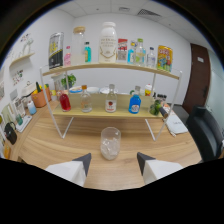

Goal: Make me a cup of Vodka Sunrise.

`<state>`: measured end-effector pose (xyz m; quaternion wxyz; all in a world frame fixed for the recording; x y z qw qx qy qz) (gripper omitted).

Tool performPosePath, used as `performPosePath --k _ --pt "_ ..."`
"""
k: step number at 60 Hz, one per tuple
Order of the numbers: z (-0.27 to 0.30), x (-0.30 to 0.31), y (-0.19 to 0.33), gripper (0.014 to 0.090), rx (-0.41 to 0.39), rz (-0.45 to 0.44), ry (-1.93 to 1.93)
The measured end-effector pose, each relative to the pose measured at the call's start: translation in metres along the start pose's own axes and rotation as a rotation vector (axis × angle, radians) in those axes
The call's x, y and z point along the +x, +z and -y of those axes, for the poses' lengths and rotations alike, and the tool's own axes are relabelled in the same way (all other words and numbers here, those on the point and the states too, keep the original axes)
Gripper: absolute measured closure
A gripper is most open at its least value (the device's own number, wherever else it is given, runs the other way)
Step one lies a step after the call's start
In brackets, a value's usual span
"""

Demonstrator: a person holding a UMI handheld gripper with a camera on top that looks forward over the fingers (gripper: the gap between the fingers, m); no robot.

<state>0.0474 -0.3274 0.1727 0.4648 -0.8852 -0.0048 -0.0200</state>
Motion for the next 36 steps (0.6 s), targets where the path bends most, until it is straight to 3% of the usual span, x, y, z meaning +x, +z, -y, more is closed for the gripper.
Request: performPosePath --k 14,25,36 --pt "-0.005 -0.001 -0.010 0.0196 0.001 -0.027 0.004" --pt "-0.022 -0.040 -0.020 0.0201 -0.006 -0.021 0.013" --pt "0.002 -0.106 -0.009 0.0201 0.082 0.050 0.037"
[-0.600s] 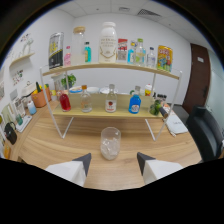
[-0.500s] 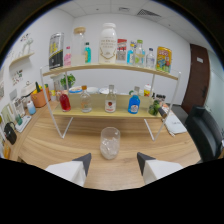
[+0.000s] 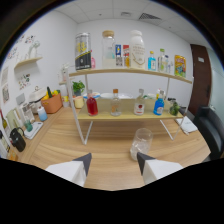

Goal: Make me a cup of Vodka Sunrise.

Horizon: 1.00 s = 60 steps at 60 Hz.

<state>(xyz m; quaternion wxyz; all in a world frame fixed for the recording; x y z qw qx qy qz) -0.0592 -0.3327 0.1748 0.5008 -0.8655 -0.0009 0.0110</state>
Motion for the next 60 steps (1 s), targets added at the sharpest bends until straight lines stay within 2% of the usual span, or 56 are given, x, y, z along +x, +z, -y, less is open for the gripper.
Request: performPosePath --k 16,30,37,49,60 --pt "0.074 -0.063 0.066 0.0194 0.175 0.051 0.008" --pt "0.123 -0.078 0.138 0.0238 0.251 0.037 -0.014" --pt "0.130 -0.079 0.167 0.0341 0.239 0.033 -0.011" --pt "0.123 -0.079 0.193 0.0678 0.202 0.014 -0.016" --pt "0.123 -0.080 0.190 0.0698 0.216 0.026 -0.036"
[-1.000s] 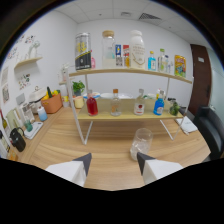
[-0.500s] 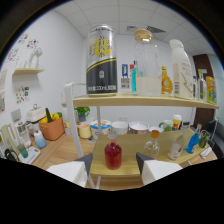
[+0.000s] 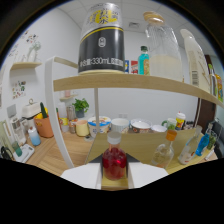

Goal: Make me a cup of Vodka Sunrise.

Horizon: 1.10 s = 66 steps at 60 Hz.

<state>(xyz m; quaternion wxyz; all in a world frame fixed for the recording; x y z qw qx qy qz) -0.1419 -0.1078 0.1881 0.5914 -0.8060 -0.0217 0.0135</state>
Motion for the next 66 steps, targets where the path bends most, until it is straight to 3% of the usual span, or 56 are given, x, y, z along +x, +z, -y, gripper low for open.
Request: performPosePath --k 24,40,54,66 --pt "0.009 0.010 -0.063 0.0705 0.036 0.056 -0.024" --pt "-0.037 0.060 -0.101 0.0705 -0.015 0.038 0.045" --pt "-0.054 0.092 -0.104 0.0706 -0.077 0.102 0.585" --pt "-0.036 0.097 -0.102 0.0705 -0.040 0.240 1.151"
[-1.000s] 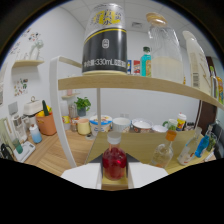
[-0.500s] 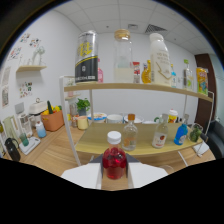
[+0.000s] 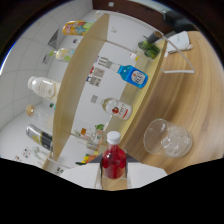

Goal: Make me a cup of Vodka Sunrise.

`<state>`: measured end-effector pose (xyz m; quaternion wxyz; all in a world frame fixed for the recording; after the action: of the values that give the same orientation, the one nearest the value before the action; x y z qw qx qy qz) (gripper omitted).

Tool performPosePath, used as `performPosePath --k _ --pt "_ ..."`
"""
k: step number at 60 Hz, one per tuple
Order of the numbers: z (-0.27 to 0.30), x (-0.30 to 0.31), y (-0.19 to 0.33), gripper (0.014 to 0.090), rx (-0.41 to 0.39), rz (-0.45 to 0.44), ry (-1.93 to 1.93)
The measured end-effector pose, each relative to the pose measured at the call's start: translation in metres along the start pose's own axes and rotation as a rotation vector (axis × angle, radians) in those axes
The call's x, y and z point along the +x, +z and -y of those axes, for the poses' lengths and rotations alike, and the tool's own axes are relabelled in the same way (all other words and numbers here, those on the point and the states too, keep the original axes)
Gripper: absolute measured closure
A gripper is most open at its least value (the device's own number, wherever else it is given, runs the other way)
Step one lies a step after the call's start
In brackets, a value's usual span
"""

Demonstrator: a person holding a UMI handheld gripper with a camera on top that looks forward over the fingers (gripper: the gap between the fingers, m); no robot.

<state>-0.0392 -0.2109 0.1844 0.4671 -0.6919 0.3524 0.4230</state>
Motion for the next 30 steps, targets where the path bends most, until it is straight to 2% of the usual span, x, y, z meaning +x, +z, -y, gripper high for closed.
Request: performPosePath --k 27,30 --pt "0.039 -0.041 -0.008 0.0708 0.020 0.377 0.988" --pt "0.041 -0.042 -0.009 0.0707 0.025 0.398 1.044"
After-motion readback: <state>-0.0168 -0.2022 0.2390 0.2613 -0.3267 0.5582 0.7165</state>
